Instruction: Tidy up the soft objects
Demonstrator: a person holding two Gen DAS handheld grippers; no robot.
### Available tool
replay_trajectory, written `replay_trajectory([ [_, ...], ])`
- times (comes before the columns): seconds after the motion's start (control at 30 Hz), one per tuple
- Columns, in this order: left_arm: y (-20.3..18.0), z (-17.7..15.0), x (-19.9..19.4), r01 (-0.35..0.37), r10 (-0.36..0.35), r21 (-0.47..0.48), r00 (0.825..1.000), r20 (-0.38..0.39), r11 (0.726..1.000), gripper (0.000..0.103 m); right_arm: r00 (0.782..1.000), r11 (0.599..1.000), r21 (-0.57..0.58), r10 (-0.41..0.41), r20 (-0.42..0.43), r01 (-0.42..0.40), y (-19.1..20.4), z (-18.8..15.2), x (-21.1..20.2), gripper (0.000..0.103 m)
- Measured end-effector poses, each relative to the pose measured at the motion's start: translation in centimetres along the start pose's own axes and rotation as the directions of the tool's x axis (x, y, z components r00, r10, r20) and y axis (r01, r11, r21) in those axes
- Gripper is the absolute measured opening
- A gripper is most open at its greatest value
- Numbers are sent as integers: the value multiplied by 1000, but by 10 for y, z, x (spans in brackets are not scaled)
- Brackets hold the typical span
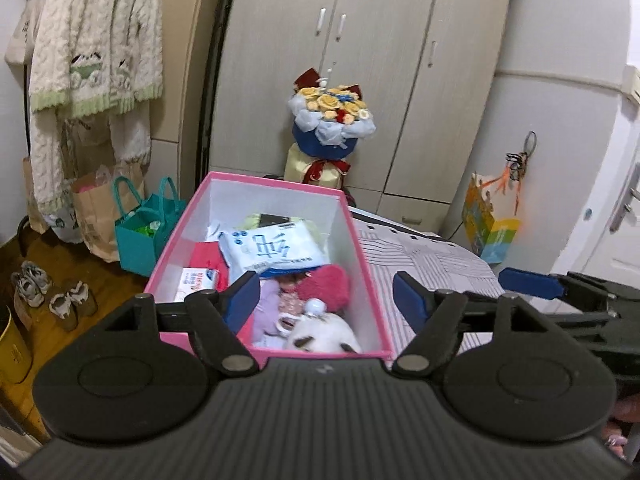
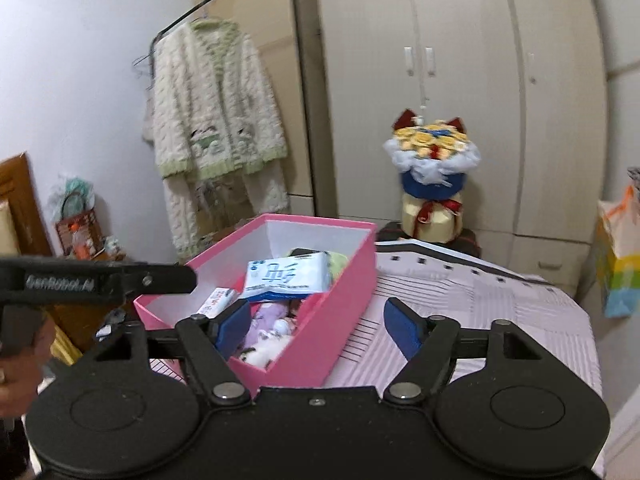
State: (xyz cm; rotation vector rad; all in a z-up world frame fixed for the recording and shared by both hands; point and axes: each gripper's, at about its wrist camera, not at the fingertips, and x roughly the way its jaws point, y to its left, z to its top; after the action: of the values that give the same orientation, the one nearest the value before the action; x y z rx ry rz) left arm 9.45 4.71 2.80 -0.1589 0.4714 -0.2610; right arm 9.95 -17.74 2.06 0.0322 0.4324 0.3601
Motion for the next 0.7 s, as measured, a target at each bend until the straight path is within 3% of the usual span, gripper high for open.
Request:
replay_trajectory([
  [0.2,-26,-13,-17,5,-5,54,1000,6,999,79,995,995,33,-93,26,92,-12,-13,-37,87],
  [0.27,-32,-17,-21,-3,1,68,1000,16,998,91,991,991,36,-127,38,126,-13,-17,-48,90],
  [0.37,-40,-21,-27,-41,39,78,999,36,996,101,986,988,26,-151,66,150,-11,-23,-62,99],
  [0.4,-42,-22,-29,-57,53,81,997,50,995,102,984,987,19,-161,77,160,-10,-24,-66,103],
  [0.53,-51,-27,-29,-149,139,120,987,85,982,103,972,974,17,-226,61,225,-10,-27,-70,103],
  [0.63,-51,-25,-26,-134,124,109,988,96,985,103,951,951,25,-309,11,308,-8,-27,-67,103],
  [0.7,-53,-22,-24,-115,102,131,989,108,985,103,947,948,7,-320,18,320,-8,-27,-68,103],
])
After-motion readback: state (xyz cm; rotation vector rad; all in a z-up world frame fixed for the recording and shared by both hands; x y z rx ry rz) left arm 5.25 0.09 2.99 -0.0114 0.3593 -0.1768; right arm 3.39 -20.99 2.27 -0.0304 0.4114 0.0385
